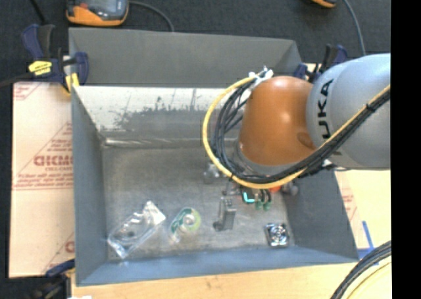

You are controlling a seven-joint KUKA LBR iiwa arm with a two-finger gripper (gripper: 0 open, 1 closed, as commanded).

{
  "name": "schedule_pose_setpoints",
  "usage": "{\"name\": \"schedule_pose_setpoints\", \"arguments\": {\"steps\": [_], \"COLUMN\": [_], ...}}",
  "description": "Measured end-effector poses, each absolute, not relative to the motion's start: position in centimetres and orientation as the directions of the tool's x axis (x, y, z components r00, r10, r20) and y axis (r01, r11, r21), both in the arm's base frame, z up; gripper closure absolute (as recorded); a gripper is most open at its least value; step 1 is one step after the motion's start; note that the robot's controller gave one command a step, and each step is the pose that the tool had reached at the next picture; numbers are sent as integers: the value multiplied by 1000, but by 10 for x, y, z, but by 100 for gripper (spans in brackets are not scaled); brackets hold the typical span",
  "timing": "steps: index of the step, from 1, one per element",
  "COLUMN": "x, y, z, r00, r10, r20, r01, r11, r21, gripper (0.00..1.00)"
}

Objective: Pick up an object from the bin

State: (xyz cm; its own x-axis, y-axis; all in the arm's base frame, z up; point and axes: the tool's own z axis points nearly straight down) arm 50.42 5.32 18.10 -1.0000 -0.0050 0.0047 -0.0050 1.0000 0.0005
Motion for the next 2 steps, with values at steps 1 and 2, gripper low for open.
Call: {"name": "schedule_pose_setpoints", "arguments": {"steps": [1, 2], "x": [506, 507], "y": [105, 104], "z": [73, 76], "r00": [-958, -959], "r10": [-288, -282], "r20": [3, -2], "r01": [-288, -282], "r11": [958, 959], "r21": [1, 1], "gripper": [0, 100]}}
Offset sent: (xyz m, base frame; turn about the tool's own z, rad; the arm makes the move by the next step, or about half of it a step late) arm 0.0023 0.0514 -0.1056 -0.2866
